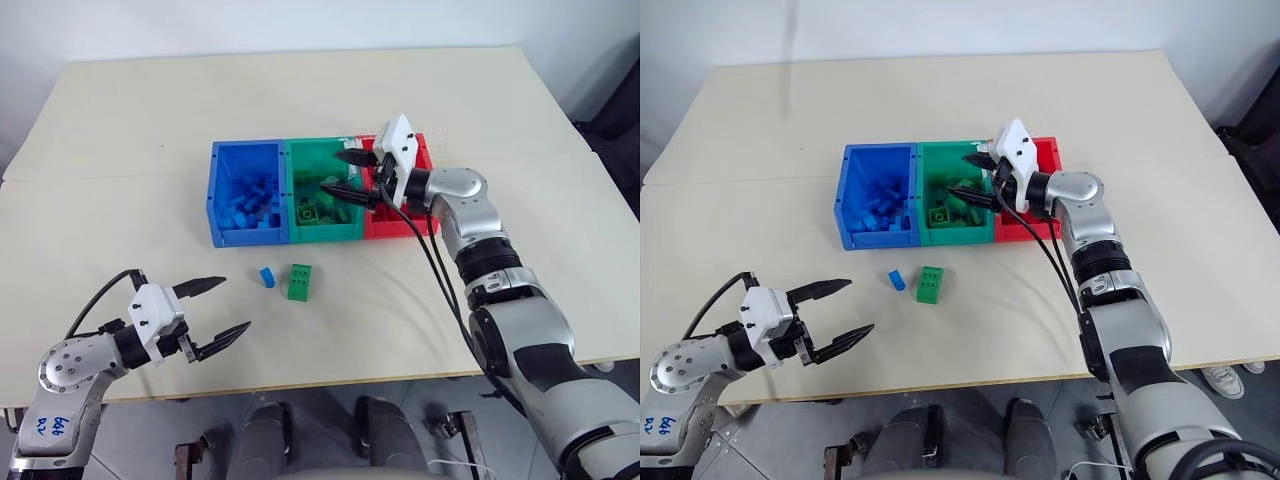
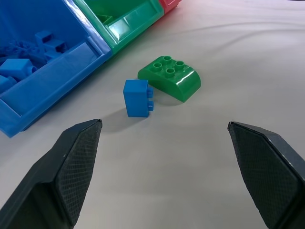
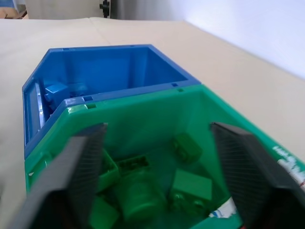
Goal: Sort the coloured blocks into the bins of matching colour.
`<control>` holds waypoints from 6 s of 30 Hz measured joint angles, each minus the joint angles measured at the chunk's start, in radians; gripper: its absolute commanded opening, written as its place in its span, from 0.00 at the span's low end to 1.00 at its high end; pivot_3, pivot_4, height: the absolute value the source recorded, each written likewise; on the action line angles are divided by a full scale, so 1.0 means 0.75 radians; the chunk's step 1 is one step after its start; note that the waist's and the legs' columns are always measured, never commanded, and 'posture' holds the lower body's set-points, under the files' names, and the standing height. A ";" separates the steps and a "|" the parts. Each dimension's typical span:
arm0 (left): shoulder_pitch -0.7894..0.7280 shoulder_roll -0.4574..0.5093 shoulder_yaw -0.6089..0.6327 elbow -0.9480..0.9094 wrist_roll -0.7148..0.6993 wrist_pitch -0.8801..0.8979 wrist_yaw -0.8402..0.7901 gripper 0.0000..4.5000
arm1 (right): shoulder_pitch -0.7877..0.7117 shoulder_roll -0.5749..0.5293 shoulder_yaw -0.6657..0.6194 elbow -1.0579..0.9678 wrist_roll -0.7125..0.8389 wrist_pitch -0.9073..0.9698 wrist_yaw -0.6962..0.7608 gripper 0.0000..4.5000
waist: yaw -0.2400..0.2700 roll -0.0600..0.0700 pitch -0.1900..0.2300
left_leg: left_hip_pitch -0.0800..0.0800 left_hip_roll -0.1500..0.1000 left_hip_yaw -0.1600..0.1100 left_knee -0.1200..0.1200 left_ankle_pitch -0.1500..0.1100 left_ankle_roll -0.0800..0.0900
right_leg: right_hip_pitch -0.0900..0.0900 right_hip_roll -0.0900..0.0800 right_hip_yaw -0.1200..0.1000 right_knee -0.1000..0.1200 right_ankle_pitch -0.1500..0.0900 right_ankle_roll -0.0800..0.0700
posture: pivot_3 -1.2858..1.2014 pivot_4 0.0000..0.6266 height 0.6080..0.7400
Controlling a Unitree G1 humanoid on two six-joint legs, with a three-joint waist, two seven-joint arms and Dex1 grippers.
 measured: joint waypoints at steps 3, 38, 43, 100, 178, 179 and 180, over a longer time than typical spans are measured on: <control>0.011 -0.007 0.006 -0.018 0.000 0.012 0.018 1.00 | 0.065 -0.082 -0.009 -0.090 0.041 -0.003 0.176 0.99 | 0.006 0.000 0.000 | 0.000 0.000 -0.001 0.001 0.000 0.000 | 0.001 0.000 0.000 0.000 0.000 0.000 | 0.52 0.24 1.00; -0.214 0.064 -0.118 -0.109 0.006 0.260 0.035 1.00 | 1.108 -0.481 -0.339 -0.858 0.444 0.045 0.514 0.99 | 0.042 -0.001 0.000 | 0.017 0.011 0.015 0.012 -0.009 0.003 | 0.012 0.003 0.001 0.000 0.007 -0.004 | 0.52 0.24 1.00; -0.472 0.020 -0.377 -0.169 0.114 0.549 0.184 1.00 | 1.121 -0.480 -0.334 -0.855 0.436 0.044 0.499 0.99 | 0.041 -0.001 0.000 | 0.017 0.011 0.016 0.012 -0.009 0.003 | 0.012 0.004 0.002 0.000 0.007 -0.004 | 0.52 0.24 1.00; -1.374 -0.426 -0.561 0.917 0.431 0.176 0.308 0.53 | 1.246 -0.476 -0.400 -1.032 0.505 0.132 0.333 1.00 | 0.069 -0.002 0.000 | 0.014 0.011 0.022 0.014 -0.010 0.006 | 0.011 0.007 0.004 -0.006 0.010 0.002 | 0.52 0.24 1.00; -0.806 -0.122 -0.210 0.426 0.147 0.305 0.182 0.21 | 1.042 -0.432 -0.266 -0.940 0.464 0.026 0.444 1.00 | 0.060 -0.003 0.000 | 0.015 0.016 0.026 0.021 -0.012 0.004 | 0.006 0.007 0.006 0.002 0.010 -0.004 | 0.52 0.24 1.00; -0.876 -0.125 -0.193 0.448 0.146 0.331 0.214 0.21 | 1.037 -0.431 -0.266 -0.940 0.464 0.021 0.442 1.00 | 0.060 -0.003 0.000 | 0.015 0.016 0.026 0.021 -0.012 0.004 | 0.006 0.007 0.006 0.002 0.010 -0.004 | 0.52 0.24 1.00; -0.947 -0.127 -0.190 0.487 0.151 0.345 0.236 0.21 | 1.037 -0.431 -0.267 -0.937 0.463 0.019 0.439 1.00 | 0.061 -0.003 0.000 | 0.015 0.015 0.027 0.021 -0.012 0.004 | 0.006 0.007 0.006 0.004 0.011 -0.004 | 0.52 0.24 1.00</control>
